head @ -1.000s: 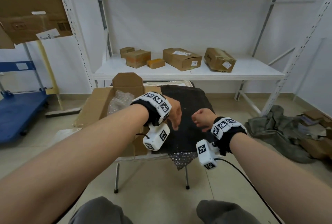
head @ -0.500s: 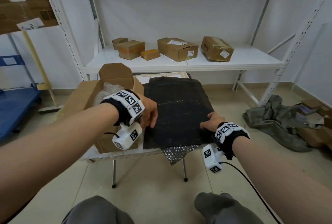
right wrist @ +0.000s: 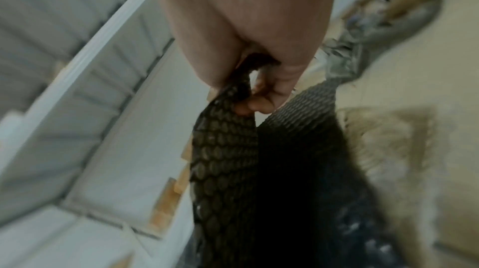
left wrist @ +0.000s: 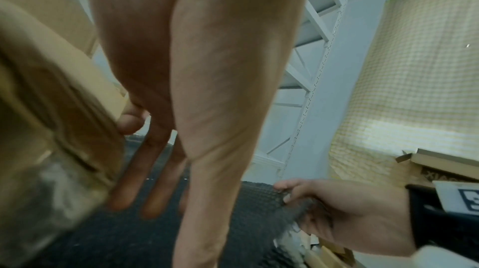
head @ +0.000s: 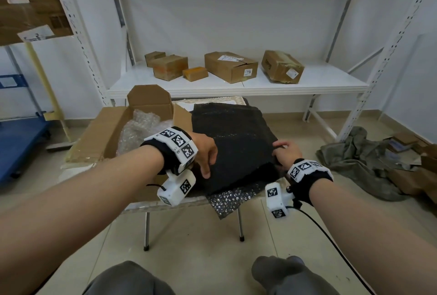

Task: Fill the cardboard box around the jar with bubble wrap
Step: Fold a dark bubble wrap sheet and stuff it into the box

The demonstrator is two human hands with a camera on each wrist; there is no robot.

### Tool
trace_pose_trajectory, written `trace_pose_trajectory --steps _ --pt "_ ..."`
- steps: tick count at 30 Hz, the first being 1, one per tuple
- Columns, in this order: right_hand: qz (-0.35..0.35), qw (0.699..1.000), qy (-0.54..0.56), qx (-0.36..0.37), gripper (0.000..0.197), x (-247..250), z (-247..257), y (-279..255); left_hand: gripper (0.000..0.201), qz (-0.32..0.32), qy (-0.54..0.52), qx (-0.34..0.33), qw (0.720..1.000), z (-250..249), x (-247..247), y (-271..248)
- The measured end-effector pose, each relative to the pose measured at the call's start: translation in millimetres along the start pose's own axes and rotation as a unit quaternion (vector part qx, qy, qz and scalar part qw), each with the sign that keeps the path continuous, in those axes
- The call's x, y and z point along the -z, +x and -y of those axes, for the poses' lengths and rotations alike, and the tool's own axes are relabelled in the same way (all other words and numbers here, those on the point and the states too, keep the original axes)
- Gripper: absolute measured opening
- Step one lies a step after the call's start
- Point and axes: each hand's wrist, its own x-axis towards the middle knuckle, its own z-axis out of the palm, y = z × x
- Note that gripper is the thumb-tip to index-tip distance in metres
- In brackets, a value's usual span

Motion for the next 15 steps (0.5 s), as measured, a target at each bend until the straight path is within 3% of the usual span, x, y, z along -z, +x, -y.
trace_pose_trajectory --steps 2,4,7,9,13,15 --pt "0.007 0.995 0.096 -0.009 0.034 6 9 -4 0.086 -0.022 -0.004 -0.003 1.000 -9 0 3" --pt "0.006 0.984 0.175 -0.034 0.035 11 17 -7 0.101 -0.040 -0.011 -0.009 0.999 -20 -1 4" --pt "-0.014 0.958 0.269 -0.099 0.033 15 16 -2 0.070 -0.071 -0.044 -0.029 0.996 -33 -9 7" --pt "-0.030 0.921 0.370 -0.120 0.022 18 13 -8 0.046 -0.123 -0.082 -0.043 0.988 -38 -21 9" --pt "-0.034 0.842 0.527 -0.108 0.038 27 -4 -19 0.032 -0.198 -0.179 -0.033 0.963 -38 -49 15" --pt "-0.034 0.818 0.561 -0.126 0.024 26 -19 -22 0.028 -0.217 -0.224 -0.027 0.950 -38 -63 20"
